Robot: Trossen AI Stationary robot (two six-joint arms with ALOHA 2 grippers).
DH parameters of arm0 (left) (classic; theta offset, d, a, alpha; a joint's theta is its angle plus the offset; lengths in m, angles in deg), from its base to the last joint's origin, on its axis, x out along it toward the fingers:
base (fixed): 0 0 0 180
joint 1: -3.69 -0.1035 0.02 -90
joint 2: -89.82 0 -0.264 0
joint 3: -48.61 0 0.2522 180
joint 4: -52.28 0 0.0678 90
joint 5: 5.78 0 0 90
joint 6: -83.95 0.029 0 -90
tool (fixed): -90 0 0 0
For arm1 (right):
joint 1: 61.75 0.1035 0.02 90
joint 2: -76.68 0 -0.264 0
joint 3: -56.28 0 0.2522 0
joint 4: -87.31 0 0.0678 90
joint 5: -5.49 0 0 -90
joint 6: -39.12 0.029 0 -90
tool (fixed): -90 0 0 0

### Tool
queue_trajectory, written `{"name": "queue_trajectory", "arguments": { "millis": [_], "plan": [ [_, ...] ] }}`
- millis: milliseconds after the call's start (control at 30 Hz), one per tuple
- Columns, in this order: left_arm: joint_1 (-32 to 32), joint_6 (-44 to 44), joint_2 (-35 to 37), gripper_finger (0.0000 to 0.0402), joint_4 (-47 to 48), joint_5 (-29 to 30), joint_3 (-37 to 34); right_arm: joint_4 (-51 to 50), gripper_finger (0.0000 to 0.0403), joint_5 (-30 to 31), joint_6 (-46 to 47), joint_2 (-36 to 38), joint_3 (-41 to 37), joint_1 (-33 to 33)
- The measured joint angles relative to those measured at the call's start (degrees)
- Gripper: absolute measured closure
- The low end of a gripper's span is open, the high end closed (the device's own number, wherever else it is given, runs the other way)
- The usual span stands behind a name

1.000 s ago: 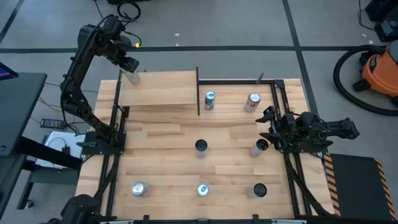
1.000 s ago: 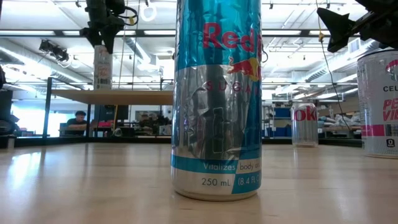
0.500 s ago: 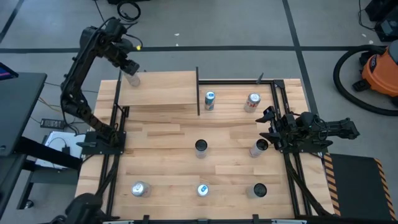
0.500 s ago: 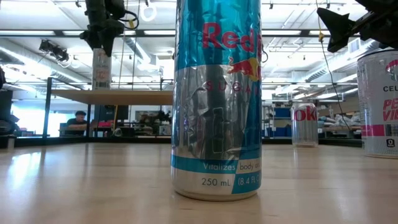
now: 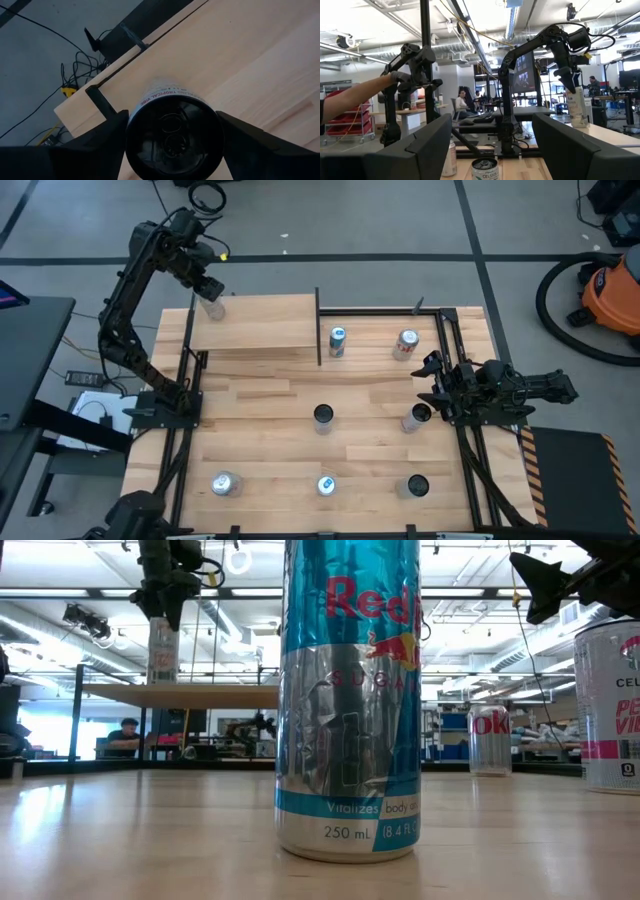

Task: Place canned beverage on shelf
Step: Put the left white-yellow can on the shelf

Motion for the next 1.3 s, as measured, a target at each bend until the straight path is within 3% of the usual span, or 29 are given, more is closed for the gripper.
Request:
{"name": "queue_trajectory", "arguments": {
  "millis": [1300],
  "plan": [
    [0.00, 4.22, 0.13, 0.0102, -3.39, 1.53, 0.13, 0.00, 0.0117, 0.00, -0.02, 0.00, -0.01, -0.01]
  ]
}}
